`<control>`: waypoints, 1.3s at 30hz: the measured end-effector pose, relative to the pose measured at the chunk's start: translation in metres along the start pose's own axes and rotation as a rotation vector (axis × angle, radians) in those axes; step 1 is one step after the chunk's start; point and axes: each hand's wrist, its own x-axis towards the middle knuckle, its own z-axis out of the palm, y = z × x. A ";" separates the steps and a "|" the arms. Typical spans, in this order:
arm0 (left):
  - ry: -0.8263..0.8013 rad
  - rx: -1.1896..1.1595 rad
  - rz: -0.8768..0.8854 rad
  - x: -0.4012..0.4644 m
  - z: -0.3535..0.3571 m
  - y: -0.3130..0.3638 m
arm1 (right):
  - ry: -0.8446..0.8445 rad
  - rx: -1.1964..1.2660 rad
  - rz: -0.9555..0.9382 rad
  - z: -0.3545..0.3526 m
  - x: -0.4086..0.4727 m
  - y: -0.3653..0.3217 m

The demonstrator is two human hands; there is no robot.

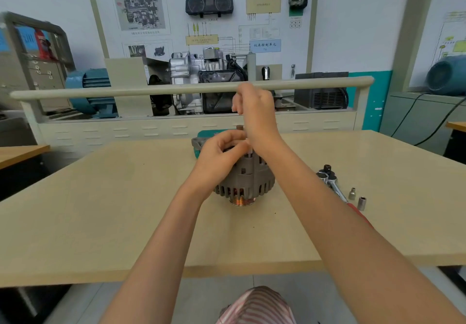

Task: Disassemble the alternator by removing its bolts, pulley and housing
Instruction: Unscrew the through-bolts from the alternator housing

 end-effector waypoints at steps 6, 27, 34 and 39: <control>0.040 0.016 0.008 0.001 0.001 -0.002 | -0.090 0.261 0.076 -0.007 0.002 0.003; 0.039 0.029 0.016 0.001 0.003 -0.003 | -0.097 0.169 0.112 -0.011 0.003 -0.001; 0.069 0.068 0.016 0.002 0.002 -0.003 | 0.279 -0.803 -0.401 0.003 -0.025 0.016; 0.078 0.066 -0.001 0.001 0.003 -0.003 | 0.193 -0.675 -0.344 0.009 -0.017 0.010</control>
